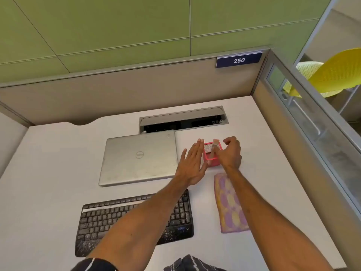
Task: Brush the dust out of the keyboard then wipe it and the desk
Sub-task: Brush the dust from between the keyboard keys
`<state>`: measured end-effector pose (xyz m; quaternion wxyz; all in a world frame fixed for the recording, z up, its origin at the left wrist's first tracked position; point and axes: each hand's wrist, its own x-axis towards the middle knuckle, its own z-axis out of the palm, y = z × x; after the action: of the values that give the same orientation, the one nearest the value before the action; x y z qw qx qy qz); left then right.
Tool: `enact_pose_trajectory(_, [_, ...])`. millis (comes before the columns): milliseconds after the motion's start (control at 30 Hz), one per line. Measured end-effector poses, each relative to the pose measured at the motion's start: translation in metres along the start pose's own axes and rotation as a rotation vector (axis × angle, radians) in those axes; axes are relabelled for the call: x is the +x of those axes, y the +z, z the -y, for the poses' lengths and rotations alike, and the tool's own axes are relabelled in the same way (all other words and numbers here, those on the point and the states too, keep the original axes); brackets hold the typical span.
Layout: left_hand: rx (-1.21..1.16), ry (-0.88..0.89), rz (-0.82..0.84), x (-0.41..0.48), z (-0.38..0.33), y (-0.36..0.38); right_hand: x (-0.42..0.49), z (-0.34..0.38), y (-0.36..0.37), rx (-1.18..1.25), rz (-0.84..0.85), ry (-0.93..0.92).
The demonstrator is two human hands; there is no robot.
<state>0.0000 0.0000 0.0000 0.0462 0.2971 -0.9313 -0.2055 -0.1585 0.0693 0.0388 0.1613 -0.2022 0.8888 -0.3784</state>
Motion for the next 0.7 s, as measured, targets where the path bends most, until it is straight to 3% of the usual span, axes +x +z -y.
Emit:
enact_pose_trajectory(400, [-0.017,-0.007,0.054,0.012,0.0,0.01,0.008,0.001,0.005,-0.023,-0.011,-0.175])
enact_pose_trajectory(700, [-0.04,-0.016,0.06,0.014,0.003,0.012,0.013,-0.011,0.018,-0.075,0.129,-0.16])
